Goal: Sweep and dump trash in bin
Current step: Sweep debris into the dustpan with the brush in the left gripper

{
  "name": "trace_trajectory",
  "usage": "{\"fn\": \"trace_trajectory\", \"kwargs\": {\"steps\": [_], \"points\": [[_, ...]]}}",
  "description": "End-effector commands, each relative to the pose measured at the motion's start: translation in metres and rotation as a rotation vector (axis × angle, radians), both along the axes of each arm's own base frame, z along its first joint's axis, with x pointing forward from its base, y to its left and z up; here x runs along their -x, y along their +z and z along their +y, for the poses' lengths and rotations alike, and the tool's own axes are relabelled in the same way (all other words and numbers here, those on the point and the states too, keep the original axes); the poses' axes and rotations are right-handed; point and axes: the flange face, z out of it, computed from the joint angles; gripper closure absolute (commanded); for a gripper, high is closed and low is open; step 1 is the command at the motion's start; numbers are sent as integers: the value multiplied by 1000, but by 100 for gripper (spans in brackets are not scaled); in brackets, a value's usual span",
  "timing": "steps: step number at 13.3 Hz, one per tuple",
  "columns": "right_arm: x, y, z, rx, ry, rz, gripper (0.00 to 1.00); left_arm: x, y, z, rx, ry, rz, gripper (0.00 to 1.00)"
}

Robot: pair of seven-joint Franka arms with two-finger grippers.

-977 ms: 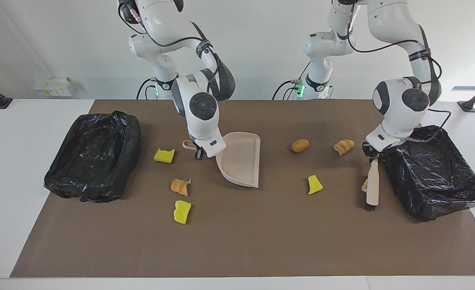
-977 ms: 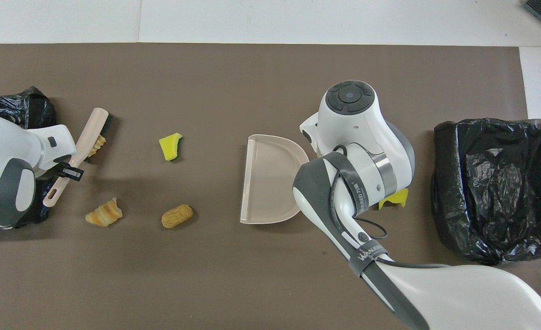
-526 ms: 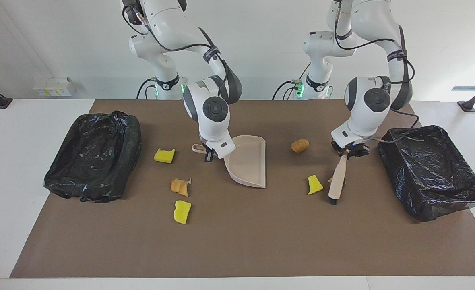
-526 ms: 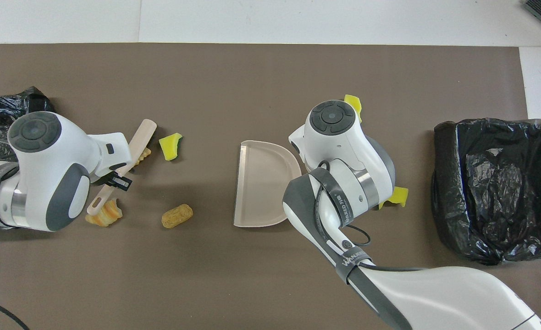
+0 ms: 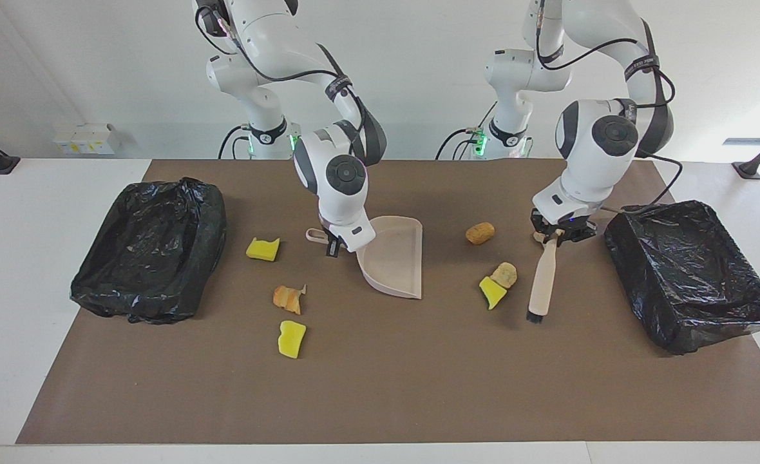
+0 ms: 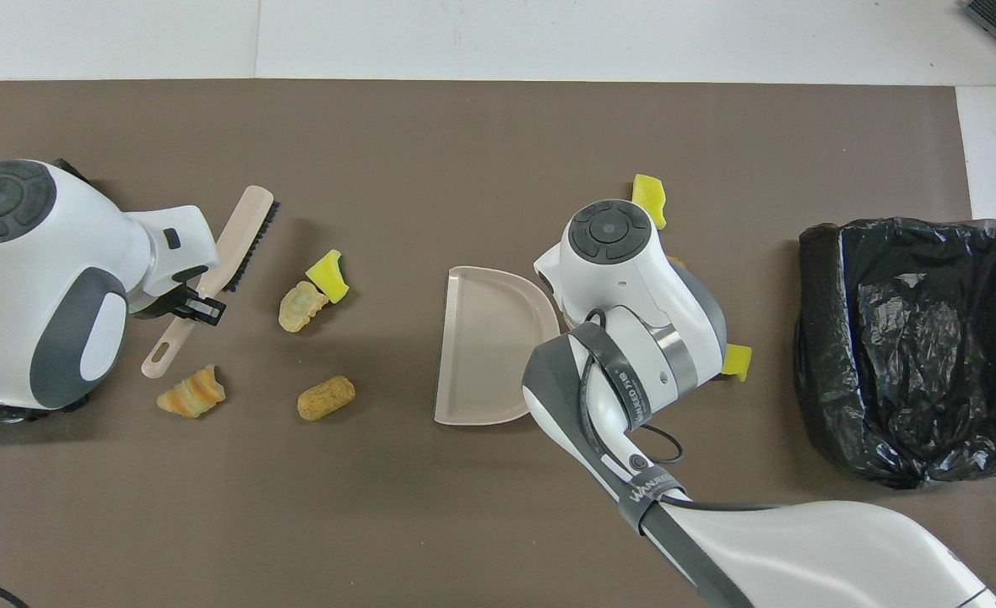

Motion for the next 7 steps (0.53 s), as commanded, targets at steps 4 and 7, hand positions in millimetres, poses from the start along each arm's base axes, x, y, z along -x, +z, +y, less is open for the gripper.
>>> {"fn": "trace_trajectory", "kwargs": {"steps": [4, 7], "points": [[11, 1, -6, 35, -37, -15, 100, 12, -54, 22, 29, -18, 10, 100], [11, 1, -5, 37, -41, -15, 100, 33, -72, -23, 50, -14, 52, 100]]}}
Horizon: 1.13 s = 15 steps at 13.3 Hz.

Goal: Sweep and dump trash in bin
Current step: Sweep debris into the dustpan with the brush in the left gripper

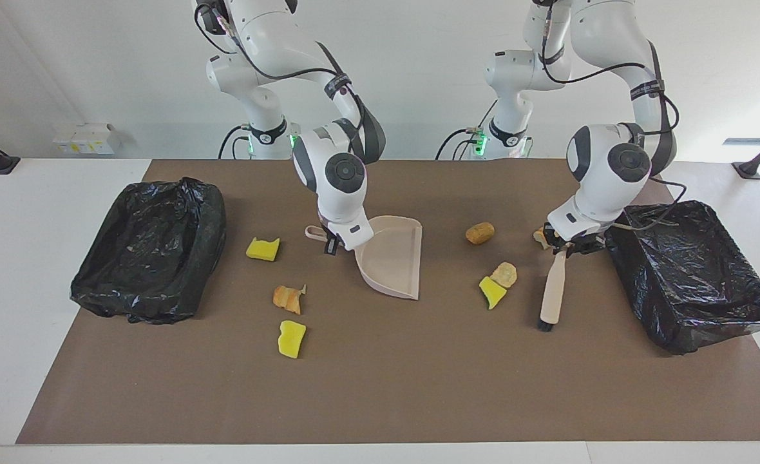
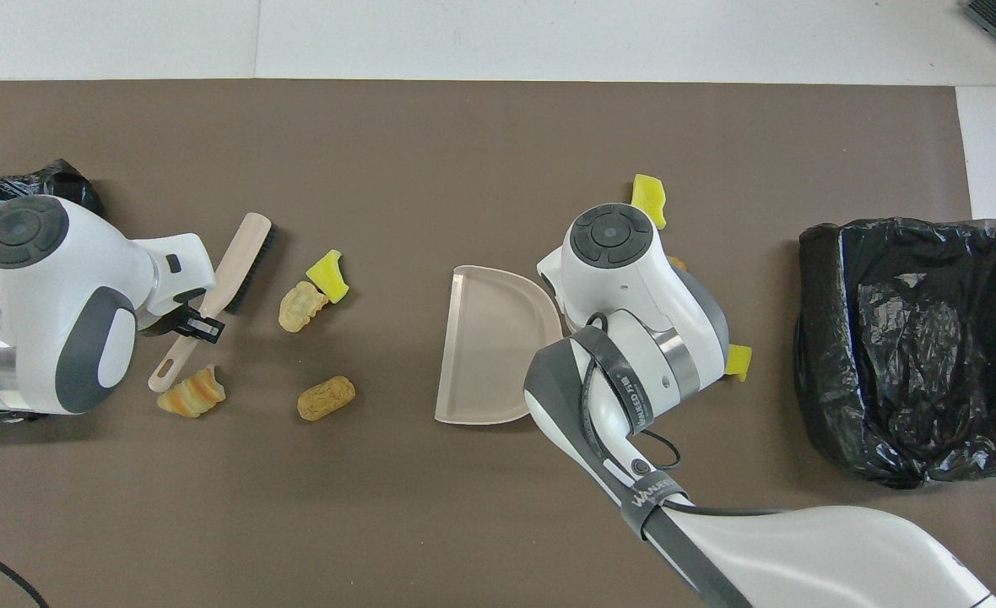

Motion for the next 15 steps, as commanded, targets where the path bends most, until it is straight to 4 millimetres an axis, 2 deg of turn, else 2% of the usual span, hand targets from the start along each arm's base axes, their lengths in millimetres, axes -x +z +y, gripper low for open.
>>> {"fn": "trace_trajectory", "kwargs": {"steps": [1, 6, 11, 12, 13, 15], "points": [[9, 1, -1, 28, -10, -14, 100, 24, -8, -46, 22, 12, 11, 100], [10, 2, 0, 29, -12, -14, 100, 63, -6, -157, 76, 24, 21, 100], [10, 2, 0, 30, -13, -15, 100, 128, 12, -262, 123, -2, 51, 100], [10, 2, 0, 30, -13, -15, 100, 138, 18, -278, 111, 61, 58, 100], [10, 2, 0, 30, -13, -15, 100, 141, 27, -283, 108, 141, 49, 100], [10, 2, 0, 30, -13, -15, 100, 140, 52, -275, 114, 262, 34, 100]]}}
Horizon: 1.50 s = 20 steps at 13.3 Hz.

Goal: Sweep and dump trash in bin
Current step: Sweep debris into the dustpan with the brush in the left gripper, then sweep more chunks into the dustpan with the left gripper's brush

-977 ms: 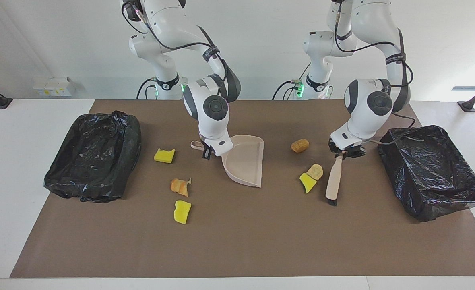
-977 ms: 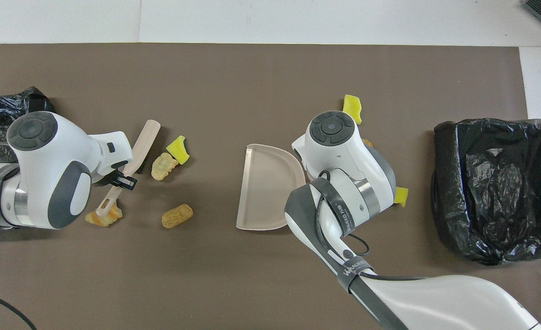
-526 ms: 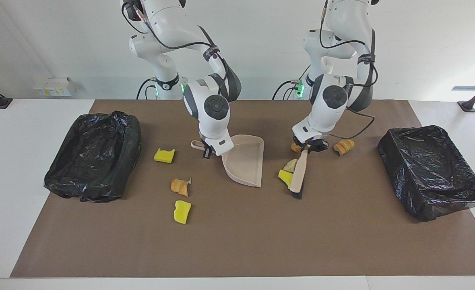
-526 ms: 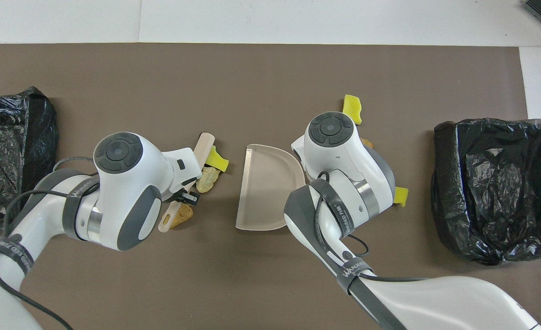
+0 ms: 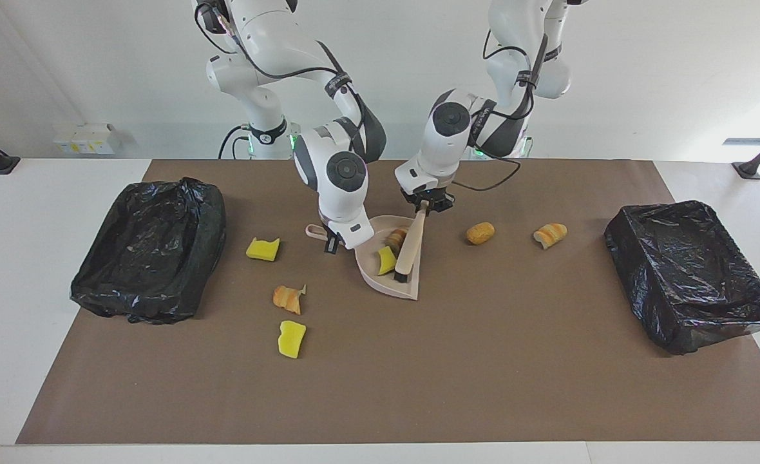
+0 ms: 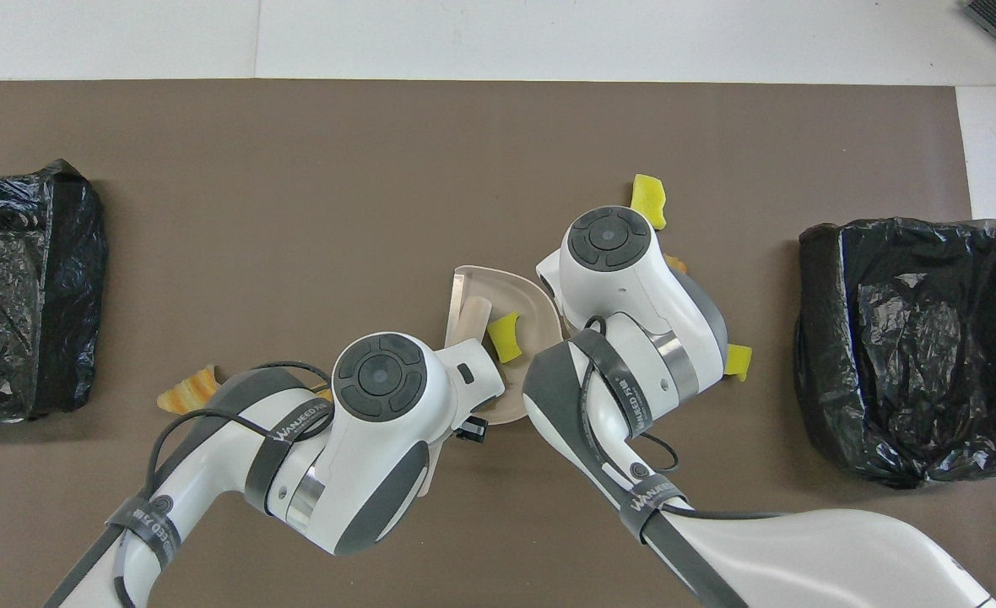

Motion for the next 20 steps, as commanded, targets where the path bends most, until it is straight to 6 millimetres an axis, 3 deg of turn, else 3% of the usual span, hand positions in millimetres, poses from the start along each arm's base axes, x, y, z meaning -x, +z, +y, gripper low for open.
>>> {"fn": "trace_trajectory", "kwargs": {"steps": [1, 2, 5, 10, 12, 15, 17, 20], "points": [[8, 1, -1, 26, -9, -13, 100, -3, 43, 28, 2, 164, 18, 100], [7, 1, -2, 25, -9, -13, 100, -10, 55, 45, -11, 215, 27, 100], [15, -2, -3, 20, 36, 3, 100, -43, 88, 123, -87, 359, 36, 100], [34, 1, 17, 53, 187, -21, 100, -65, 85, 243, -269, 590, 62, 100], [46, -3, 22, 43, 200, -41, 100, -37, 71, 278, -337, 631, 82, 100], [66, -10, 30, 46, 129, -60, 100, 34, 45, 321, -432, 652, 48, 100], [67, -9, 29, 45, 124, -61, 100, 62, 24, 326, -445, 647, 64, 100], [67, -9, 28, 48, 123, -58, 100, 70, -16, 313, -421, 580, 45, 100]]}}
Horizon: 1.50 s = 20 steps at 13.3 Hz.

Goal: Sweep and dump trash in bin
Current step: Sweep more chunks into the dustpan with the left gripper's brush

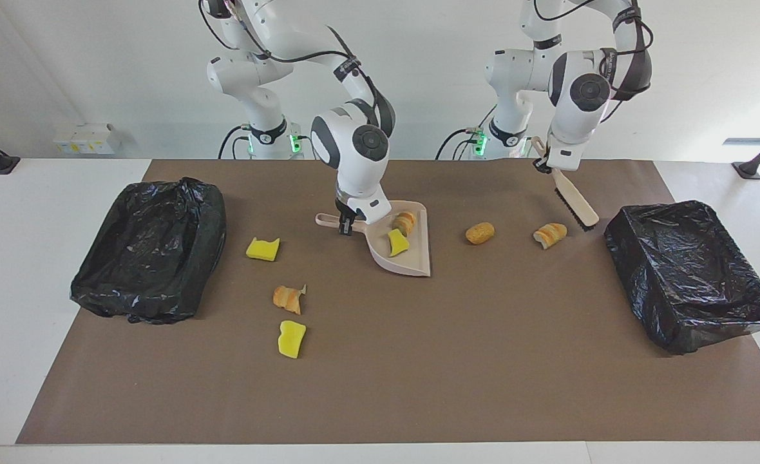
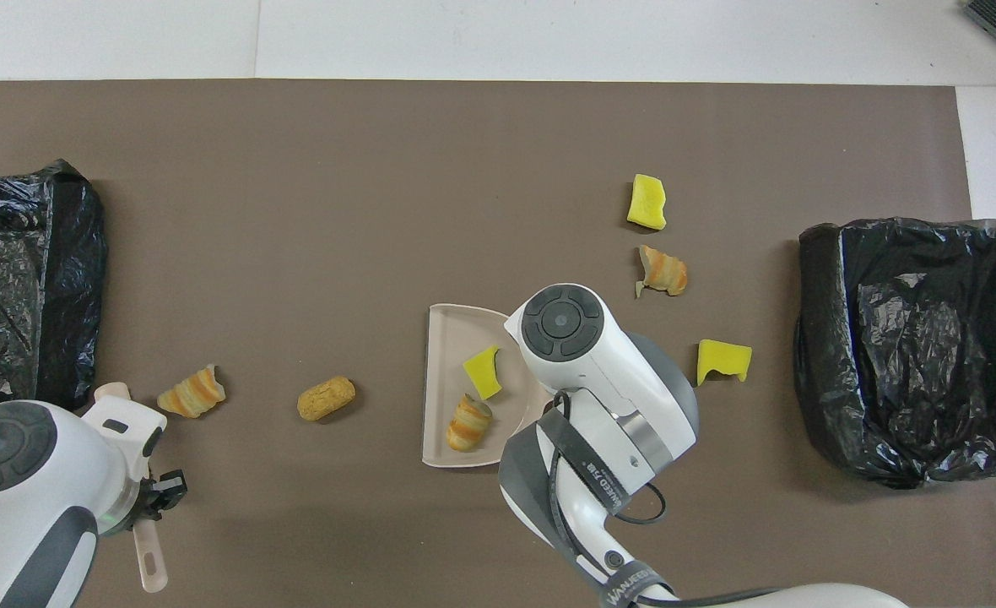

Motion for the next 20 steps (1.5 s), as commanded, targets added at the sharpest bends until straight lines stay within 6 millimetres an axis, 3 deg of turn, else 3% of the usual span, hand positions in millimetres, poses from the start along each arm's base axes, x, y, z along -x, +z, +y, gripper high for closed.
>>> {"fn": "trace_trajectory", "kwargs": {"steps": [1, 6, 12, 16, 20], "points": [[11, -9, -4, 15, -2, 8, 100, 7, -27, -13, 6, -69, -47, 100], [15, -7, -5, 39, -6, 33, 100, -14, -37, -63, 186, -225, -104, 100], [20, 0, -11, 114, -69, 92, 100, -18, -50, -161, 302, -347, -145, 100], [21, -1, -13, 124, -82, 98, 100, -18, -53, -241, 395, -388, -160, 100], [21, -1, -13, 123, -76, 100, 100, -5, -37, -300, 489, -387, -184, 100]]}}
